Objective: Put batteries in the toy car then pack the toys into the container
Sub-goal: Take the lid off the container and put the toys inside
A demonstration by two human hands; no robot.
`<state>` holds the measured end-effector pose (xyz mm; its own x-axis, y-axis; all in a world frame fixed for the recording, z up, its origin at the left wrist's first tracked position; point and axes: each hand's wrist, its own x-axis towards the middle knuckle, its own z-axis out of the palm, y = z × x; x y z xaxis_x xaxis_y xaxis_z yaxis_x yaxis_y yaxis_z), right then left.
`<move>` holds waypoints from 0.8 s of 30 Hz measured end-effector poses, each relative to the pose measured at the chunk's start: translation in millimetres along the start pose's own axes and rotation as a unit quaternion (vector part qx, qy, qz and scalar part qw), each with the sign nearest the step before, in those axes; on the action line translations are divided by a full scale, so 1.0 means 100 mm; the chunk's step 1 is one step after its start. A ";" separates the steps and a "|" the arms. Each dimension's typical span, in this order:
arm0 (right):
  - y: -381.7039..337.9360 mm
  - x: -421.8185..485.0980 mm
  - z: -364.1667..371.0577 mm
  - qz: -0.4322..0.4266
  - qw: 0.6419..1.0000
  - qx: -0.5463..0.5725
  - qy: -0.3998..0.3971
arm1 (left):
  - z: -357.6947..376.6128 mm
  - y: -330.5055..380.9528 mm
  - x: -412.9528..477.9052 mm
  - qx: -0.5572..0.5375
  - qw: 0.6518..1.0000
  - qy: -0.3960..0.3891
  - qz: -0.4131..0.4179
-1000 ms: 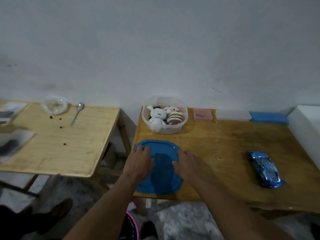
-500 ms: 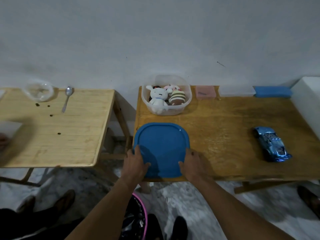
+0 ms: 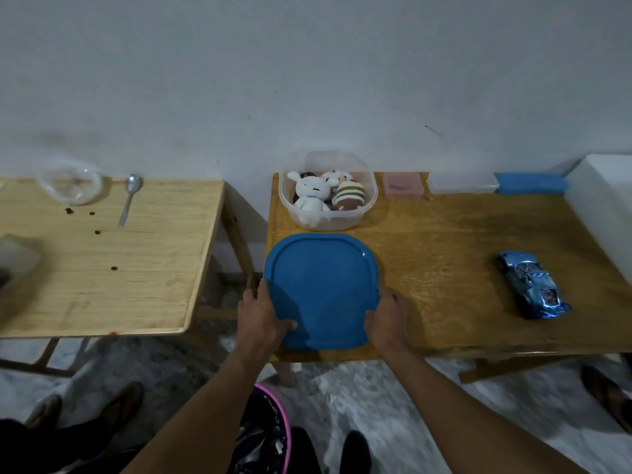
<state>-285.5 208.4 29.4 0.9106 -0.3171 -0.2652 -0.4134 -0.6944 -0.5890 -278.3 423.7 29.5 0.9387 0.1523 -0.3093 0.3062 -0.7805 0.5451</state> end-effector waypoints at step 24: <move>-0.70 0.92 -1.13 -0.101 0.987 0.126 0.009 | -0.77 1.03 0.69 -0.108 0.989 0.076 0.069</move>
<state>-173.2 154.7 132.5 0.9734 -0.2006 -0.1105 -0.2069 -0.5629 -0.8002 -169.7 400.7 124.1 0.9817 0.1565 -0.1087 0.1855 -0.6549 0.7326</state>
